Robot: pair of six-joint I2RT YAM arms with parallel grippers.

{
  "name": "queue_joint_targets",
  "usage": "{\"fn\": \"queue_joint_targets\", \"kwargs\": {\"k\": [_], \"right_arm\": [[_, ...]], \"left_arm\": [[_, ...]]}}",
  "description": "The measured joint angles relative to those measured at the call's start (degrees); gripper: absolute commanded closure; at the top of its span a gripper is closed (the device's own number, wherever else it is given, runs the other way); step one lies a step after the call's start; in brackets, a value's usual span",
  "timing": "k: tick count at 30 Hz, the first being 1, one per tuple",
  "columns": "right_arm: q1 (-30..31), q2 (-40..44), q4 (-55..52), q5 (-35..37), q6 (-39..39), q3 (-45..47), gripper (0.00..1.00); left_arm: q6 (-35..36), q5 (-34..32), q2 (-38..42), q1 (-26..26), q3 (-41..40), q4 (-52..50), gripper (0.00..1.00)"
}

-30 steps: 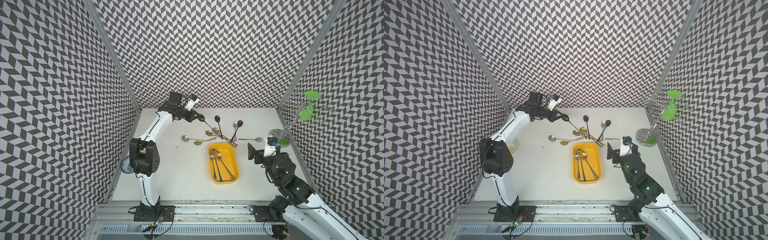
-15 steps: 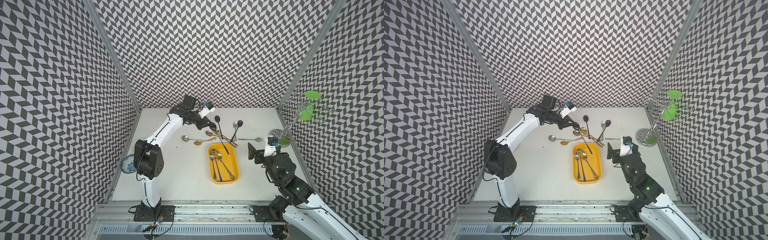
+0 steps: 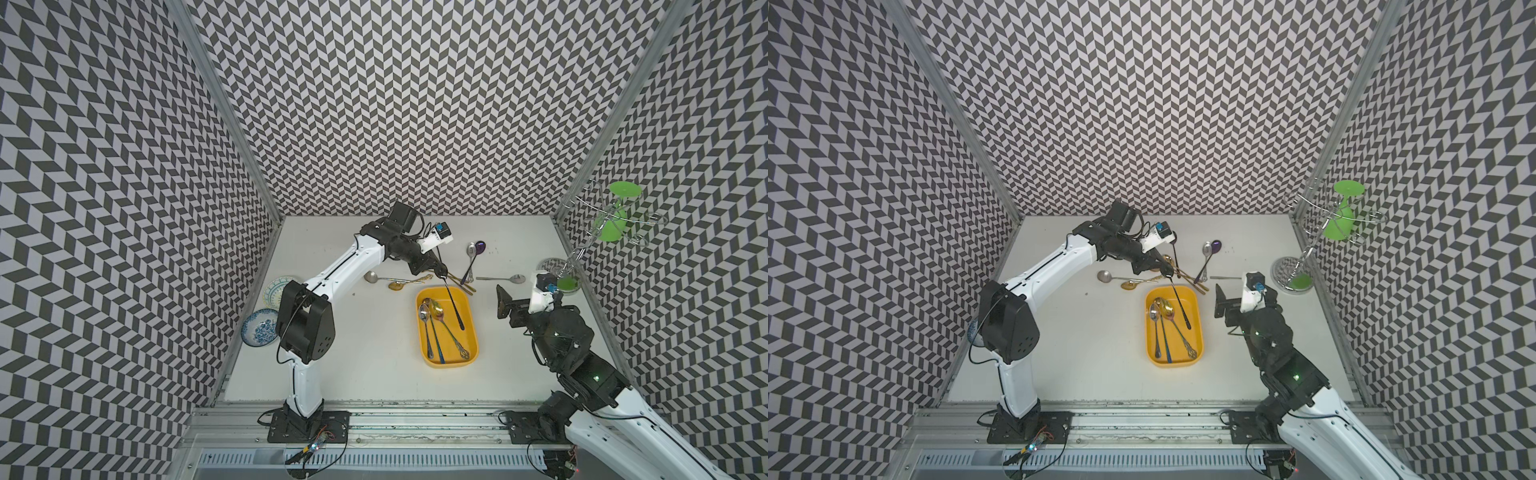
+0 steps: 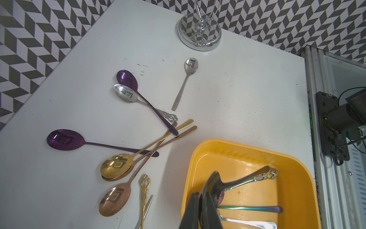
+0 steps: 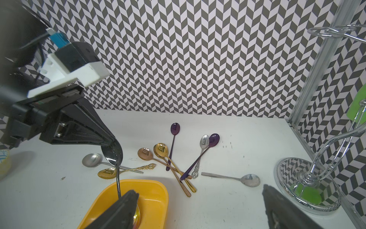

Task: Put the spoon into the storage box
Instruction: Place the spoon in the storage box.

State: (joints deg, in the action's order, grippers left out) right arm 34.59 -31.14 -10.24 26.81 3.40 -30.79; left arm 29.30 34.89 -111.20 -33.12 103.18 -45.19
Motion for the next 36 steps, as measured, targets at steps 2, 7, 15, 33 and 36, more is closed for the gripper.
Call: {"fn": "queue_joint_targets", "kwargs": {"k": [2,7,15,33,36], "right_arm": [[0.0,0.0,0.0,0.0,0.0,0.0,0.00],[0.0,0.1,0.0,-0.2,0.0,0.0,0.00],[0.0,0.5,0.0,0.0,0.0,0.0,0.00],[0.0,0.5,0.0,-0.2,0.0,0.6,0.00],[0.0,0.5,0.0,0.0,0.0,0.6,0.00]], "left_arm": [[0.4,-0.7,-0.5,-1.1,0.0,0.0,0.89],[1.2,-2.4,-1.3,-3.6,-0.5,-0.2,0.86],[1.9,-3.0,-3.0,-5.9,-0.5,-0.4,0.76],[-4.4,-2.3,-3.4,-0.4,-0.1,0.7,0.30],[-6.1,-2.1,-4.2,1.5,0.7,1.0,0.26]]}}
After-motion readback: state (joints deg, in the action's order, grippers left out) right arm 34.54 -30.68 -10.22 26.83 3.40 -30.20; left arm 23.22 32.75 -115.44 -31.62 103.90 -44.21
